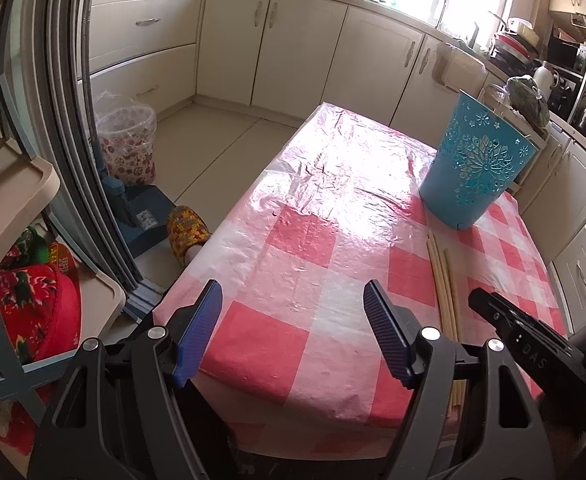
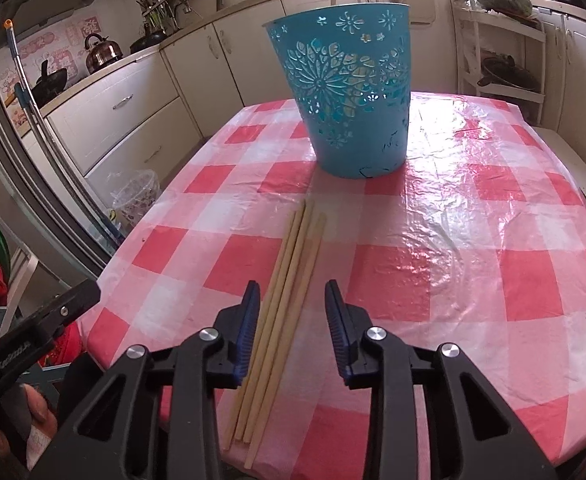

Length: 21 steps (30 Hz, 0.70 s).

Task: Organize utensils
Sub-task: 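Move both open tools back over the chopstick pile, then grasp a chopstick with the right tool while the left tool reaches for another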

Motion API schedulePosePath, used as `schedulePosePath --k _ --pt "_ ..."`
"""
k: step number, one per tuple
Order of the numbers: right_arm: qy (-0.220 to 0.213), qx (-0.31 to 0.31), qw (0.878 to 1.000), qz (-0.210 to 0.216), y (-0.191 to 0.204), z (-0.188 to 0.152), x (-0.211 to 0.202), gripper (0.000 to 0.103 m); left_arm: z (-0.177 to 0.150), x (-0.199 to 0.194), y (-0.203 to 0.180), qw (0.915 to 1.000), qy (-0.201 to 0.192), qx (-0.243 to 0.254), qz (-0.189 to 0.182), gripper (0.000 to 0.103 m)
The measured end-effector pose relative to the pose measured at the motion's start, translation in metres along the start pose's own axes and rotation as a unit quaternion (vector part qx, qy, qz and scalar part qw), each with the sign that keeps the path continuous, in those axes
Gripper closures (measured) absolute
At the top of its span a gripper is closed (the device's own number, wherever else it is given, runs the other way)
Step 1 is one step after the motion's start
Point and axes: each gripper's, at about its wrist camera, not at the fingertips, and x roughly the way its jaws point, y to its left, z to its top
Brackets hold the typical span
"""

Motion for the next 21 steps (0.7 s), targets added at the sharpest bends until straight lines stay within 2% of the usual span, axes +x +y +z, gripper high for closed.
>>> schedulePosePath --k 4,12,16,19,21 --pt "0.019 0.006 1.000 -0.024 -0.008 0.010 0.019 0.082 -0.001 0.003 -0.005 0.9999 0.007 0.006 -0.005 0.034" --pt "0.037 -0.005 0.999 -0.022 -0.008 0.016 0.036 0.084 0.001 0.010 -0.014 0.9996 0.019 0.012 -0.017 0.034" --pt "0.034 -0.044 0.998 -0.036 -0.001 0.014 0.038 0.084 0.002 0.015 -0.025 0.9992 0.025 0.023 -0.020 0.034" --pt "0.043 -0.073 0.996 -0.033 -0.002 0.015 0.037 0.093 0.004 0.022 -0.040 0.9982 0.037 0.040 -0.026 0.033" --pt "0.047 -0.091 0.994 -0.032 -0.009 0.015 0.034 0.093 0.005 0.028 -0.055 0.9966 0.048 0.059 -0.032 0.034"
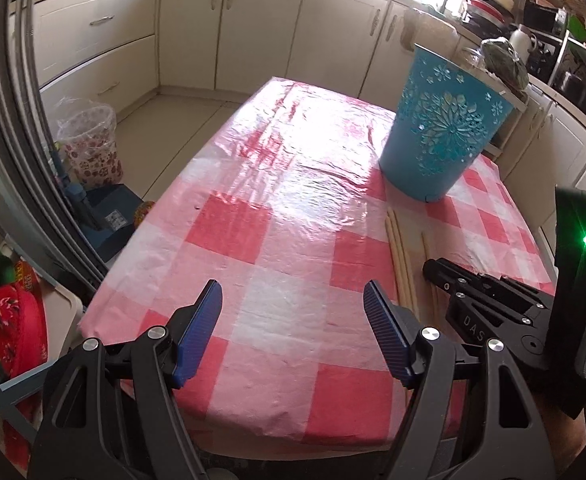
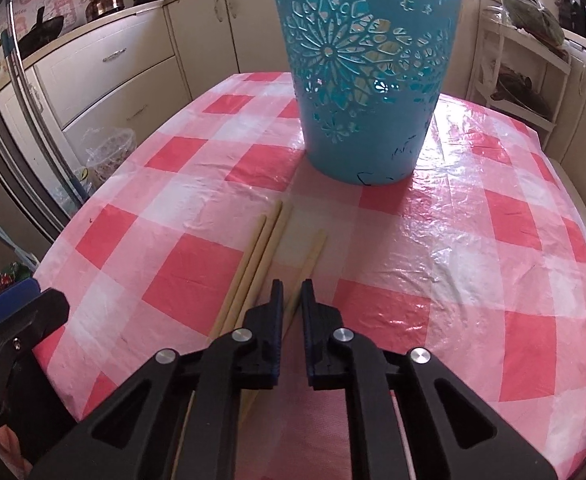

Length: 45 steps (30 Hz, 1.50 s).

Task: Organize utensils
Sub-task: 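Grasp a chopstick with the right tool while the left tool reaches for another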

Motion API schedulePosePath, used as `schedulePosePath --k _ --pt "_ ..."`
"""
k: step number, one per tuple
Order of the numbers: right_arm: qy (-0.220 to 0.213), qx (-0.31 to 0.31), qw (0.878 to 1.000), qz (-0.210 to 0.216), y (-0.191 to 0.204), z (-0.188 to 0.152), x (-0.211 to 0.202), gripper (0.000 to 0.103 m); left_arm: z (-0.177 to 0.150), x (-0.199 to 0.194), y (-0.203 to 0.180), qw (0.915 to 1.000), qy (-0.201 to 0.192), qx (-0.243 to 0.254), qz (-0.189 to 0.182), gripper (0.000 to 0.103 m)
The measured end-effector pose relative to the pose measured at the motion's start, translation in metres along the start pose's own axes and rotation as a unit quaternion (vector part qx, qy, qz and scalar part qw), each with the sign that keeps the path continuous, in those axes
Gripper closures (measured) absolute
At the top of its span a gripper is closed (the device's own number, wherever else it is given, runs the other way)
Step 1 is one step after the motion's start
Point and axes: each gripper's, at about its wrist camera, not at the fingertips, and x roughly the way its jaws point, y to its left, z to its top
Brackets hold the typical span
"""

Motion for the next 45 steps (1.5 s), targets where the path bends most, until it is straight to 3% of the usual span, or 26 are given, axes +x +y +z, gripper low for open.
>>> schedulePosePath --k 5,14,30,38,42,45 --pt "0.005 -0.023 1.000 0.000 -0.030 -0.004 -0.008 0.095 0.008 0.021 -0.035 0.9990 0.022 0.038 -0.012 0.033" --pt "-0.011 0.041 0.998 0.047 -0.066 -0.017 -0.018 0.095 0.019 0.063 -0.056 0.9960 0.063 0.055 0.032 0.034" --pt "-0.018 0.072 0.994 0.083 -0.080 -0.018 -0.021 0.095 0.020 0.062 -0.067 0.9931 0.068 0.069 0.066 0.034" --pt "-0.020 0.068 0.994 0.081 -0.079 -0.018 -0.022 0.090 0.019 0.067 -0.071 0.9910 0.080 0.084 0.068 0.048" --pt "-0.020 0.062 0.995 0.080 -0.078 -0.018 -0.022 0.090 0.021 0.068 -0.077 0.9905 0.080 0.094 0.061 0.062" --pt "-0.021 0.052 0.996 0.076 -0.074 -0.017 -0.022 0.090 0.024 0.069 -0.083 0.9898 0.087 0.102 0.050 0.080"
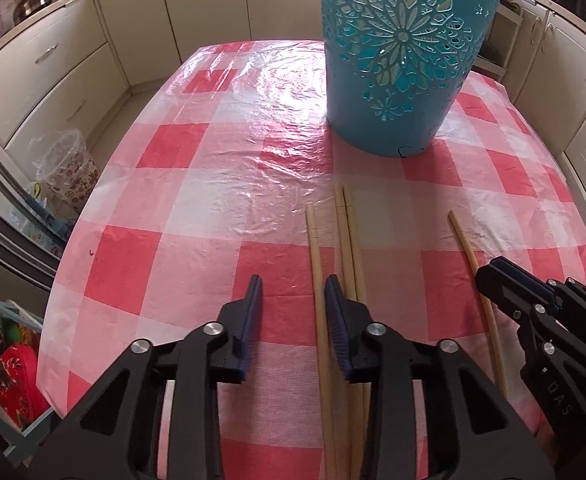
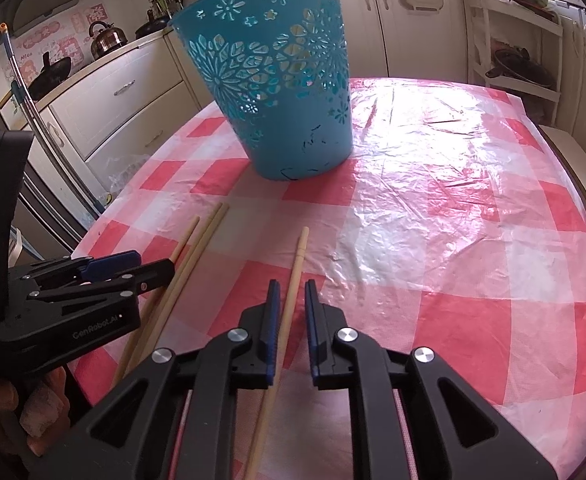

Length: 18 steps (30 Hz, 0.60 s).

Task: Organize utensils
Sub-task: 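Grasp a chopstick with the right tool while the left tool reaches for another, then close the left tool on a wooden chopstick and lift it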

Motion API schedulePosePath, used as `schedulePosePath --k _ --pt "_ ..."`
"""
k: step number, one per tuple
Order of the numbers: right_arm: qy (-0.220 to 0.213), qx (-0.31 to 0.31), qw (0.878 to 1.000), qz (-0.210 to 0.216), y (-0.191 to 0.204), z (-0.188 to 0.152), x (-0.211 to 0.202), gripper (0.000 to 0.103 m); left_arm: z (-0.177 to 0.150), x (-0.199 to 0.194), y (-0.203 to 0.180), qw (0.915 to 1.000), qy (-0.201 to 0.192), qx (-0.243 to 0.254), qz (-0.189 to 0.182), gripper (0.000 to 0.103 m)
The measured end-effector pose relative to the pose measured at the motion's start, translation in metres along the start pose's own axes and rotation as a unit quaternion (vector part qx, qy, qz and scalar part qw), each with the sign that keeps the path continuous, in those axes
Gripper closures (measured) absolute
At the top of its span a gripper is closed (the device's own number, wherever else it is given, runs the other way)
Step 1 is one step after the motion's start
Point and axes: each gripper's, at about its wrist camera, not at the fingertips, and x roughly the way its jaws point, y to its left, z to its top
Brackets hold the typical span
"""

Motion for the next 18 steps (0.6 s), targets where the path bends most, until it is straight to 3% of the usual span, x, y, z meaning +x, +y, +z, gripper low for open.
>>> schedulePosePath --k 3,11,18 --pt "0.006 -0.012 1.000 -0.010 0.005 0.001 0.003 0.089 0.004 0.002 -0.001 0.9998 0.006 0.002 -0.018 0.098" --pt "0.015 -0.054 0.998 -0.037 0.021 -0.001 0.008 0.093 0.005 0.004 0.026 0.9989 0.014 -0.031 -0.034 0.098" --pt "0.026 -0.030 0.998 -0.041 0.018 0.006 0.011 0.093 0.013 0.010 0.023 0.9993 0.025 -0.003 -0.026 0.097"
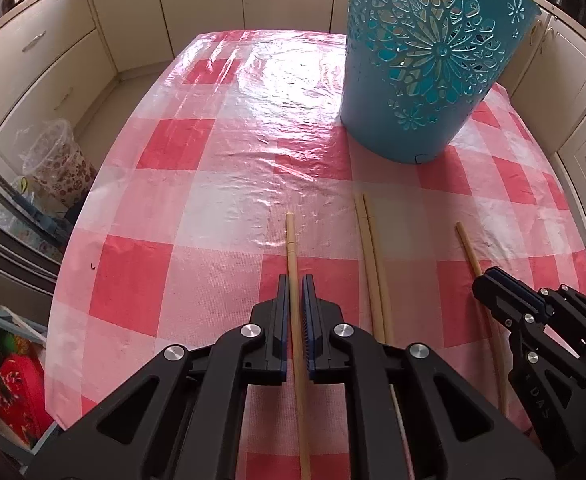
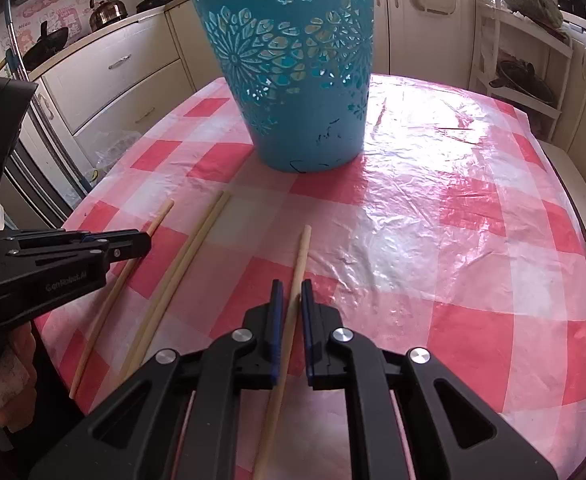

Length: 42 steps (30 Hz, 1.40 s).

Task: Organize utensils
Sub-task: 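Close the left tool on a wooden chopstick and lift it, then carry the left tool's chopstick over the teal basket and drop it in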

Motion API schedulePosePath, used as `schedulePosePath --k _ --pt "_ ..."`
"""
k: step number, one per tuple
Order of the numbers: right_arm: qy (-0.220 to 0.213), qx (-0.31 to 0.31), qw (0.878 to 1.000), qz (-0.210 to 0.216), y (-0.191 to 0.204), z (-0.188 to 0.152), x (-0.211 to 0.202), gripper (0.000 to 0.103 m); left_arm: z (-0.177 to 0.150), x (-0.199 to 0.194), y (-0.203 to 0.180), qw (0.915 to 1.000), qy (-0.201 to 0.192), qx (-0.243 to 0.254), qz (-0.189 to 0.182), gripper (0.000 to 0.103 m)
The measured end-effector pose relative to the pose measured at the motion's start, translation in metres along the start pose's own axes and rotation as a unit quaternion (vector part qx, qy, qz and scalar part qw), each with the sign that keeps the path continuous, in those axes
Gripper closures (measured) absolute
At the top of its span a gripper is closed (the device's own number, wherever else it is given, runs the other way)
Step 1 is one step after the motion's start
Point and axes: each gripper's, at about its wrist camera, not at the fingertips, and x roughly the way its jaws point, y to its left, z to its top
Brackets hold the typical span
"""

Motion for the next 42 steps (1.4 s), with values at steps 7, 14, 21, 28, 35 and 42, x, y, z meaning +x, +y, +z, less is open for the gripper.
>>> schedulePosePath --k 7,14,21,28,35,42 --pt "0.010 0.002 1.000 -0.002 0.002 0.002 0.001 0.096 -0.003 0.000 -0.001 0.9999 -0.003 0.007 -0.011 0.097" --pt "0.013 -0.013 1.000 -0.005 0.007 0.006 0.004 0.096 0.002 0.002 -0.004 0.9998 -0.007 0.018 -0.008 0.098" --pt "-0.004 0.009 1.000 0.020 -0.006 -0.001 0.001 0.097 -0.001 -0.010 0.013 0.9991 -0.031 -0.019 -0.022 0.099" --pt "-0.008 0.006 1.000 0.026 -0.007 -0.002 0.000 0.097 0.005 -0.056 0.034 0.9923 -0.092 -0.062 -0.054 0.099" --pt "-0.013 0.031 0.998 0.047 -0.016 -0.004 -0.001 0.097 0.020 -0.108 0.053 0.9761 -0.166 -0.095 -0.103 0.099" --pt "-0.014 0.040 0.997 0.057 -0.018 -0.005 -0.001 0.097 0.042 -0.144 0.049 0.9608 -0.217 -0.104 -0.137 0.099"
